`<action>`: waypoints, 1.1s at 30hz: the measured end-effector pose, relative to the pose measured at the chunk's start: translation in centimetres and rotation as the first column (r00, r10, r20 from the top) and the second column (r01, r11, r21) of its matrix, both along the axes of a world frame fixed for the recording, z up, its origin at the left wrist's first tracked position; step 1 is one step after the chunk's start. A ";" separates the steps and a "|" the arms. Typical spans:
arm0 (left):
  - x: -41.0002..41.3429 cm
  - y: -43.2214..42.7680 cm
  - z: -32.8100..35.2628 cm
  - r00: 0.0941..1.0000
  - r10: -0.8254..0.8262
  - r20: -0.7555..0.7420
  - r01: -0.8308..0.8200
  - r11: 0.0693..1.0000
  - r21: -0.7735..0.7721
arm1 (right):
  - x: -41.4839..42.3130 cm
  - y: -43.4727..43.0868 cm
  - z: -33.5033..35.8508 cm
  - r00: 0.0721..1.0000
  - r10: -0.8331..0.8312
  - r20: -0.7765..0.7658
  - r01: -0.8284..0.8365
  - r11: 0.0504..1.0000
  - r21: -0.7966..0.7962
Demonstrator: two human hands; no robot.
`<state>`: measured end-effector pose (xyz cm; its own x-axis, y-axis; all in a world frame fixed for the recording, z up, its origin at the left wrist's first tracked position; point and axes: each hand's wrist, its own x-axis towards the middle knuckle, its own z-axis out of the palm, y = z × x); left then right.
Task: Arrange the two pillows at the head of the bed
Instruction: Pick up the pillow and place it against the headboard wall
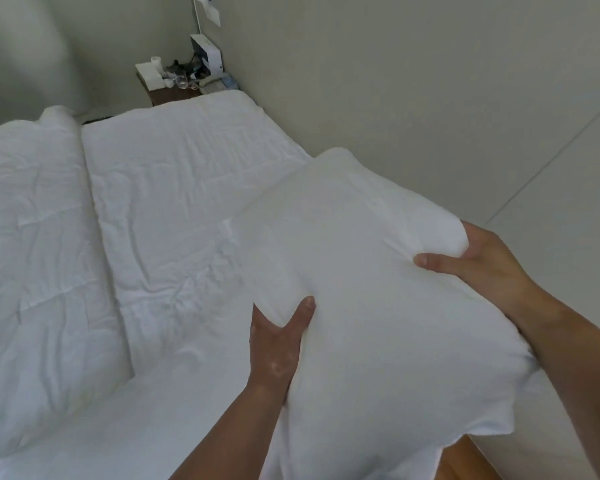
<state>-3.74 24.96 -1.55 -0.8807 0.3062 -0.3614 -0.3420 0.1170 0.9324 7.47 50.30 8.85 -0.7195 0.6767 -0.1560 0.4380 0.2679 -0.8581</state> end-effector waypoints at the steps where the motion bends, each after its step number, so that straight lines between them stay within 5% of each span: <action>1: 0.7 1.7 -0.2 1.000 -0.006 0.007 0.006 1.000 -0.003 | 0.7 1.7 0.3 1.000 0.005 -0.005 -0.005 1.000 0.011; 11: 6.9 17.6 -5.3 0.995 -0.015 0.094 0.017 1.000 -0.024 | 5.8 18.0 -2.5 0.995 0.097 -0.016 -0.096 0.994 0.043; 17: 9.4 22.3 -12.0 0.962 -0.022 0.273 0.034 0.999 -0.037 | 6.0 23.7 -9.2 0.976 0.185 0.120 -0.196 0.976 0.097; 26: 9.9 24.3 -17.3 0.828 -0.205 0.522 0.340 0.924 -0.176 | 10.9 25.6 -17.3 0.915 0.191 0.356 -0.261 0.952 0.161; 29: 7.8 26.0 -15.3 0.821 -0.308 0.481 0.474 0.837 -0.274 | 13.4 25.4 -19.1 0.900 0.183 0.397 -0.243 0.964 0.107; 33: 2.4 30.4 -10.4 0.824 -0.520 0.226 0.560 0.680 -0.474 | 15.4 24.3 -20.6 0.902 0.122 0.414 -0.187 0.975 0.122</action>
